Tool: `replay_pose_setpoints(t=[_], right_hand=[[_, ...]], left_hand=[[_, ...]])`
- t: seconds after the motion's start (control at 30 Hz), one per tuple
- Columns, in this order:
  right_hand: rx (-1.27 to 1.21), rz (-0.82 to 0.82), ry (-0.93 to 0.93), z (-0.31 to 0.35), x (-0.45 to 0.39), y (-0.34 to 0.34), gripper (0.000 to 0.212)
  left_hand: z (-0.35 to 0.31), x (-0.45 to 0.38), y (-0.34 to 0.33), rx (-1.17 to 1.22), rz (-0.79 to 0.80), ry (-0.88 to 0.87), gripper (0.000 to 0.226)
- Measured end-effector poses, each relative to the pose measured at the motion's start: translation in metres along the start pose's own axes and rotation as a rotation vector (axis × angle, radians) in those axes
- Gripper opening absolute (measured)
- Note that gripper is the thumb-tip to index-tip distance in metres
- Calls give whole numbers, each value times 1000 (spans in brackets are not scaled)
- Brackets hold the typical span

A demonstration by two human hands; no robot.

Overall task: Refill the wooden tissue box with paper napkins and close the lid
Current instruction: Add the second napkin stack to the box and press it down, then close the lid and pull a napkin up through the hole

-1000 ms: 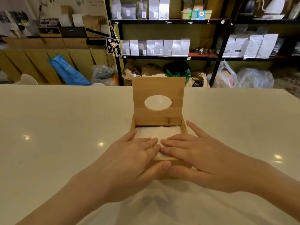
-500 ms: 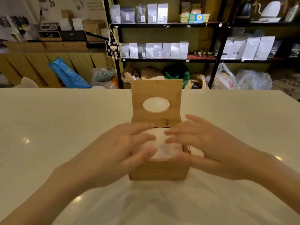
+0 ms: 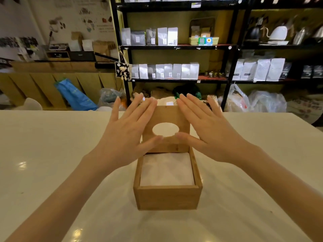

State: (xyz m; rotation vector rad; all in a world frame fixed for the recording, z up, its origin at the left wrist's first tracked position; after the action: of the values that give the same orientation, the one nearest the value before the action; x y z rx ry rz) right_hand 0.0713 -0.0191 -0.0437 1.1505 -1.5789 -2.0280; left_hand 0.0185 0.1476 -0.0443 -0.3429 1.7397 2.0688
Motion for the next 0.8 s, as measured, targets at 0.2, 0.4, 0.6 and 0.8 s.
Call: replay_pose_setpoints(t=[0.2,0.4,0.6,0.8], right_hand=[[-30,-54,9,8,12,6,72],[-93,-112,94,20,40,10,64],[-268,-160,168,35,78,5,48],[-293,-162,161,43,108,-28,43]], left_hand=[[-8,10,14,121,50,15,105],[-17,42,23,126,77,-24,127],[-33,87,17,175,7,-38,99],[-46,114,-9,326,-126,-68,62]])
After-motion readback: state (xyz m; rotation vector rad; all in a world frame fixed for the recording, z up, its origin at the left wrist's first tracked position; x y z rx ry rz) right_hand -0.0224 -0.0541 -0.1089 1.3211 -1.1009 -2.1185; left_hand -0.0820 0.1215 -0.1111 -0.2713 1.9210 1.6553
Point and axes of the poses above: each hand's wrist, its own x-axis away from the middle knuckle, its own y-axis out of the back of the hand, z = x × y, the point moved 4 cm from there along -x, towards the middle knuckle, and after that the axes turned 6 degrees about -x, right-handed, at the moved point
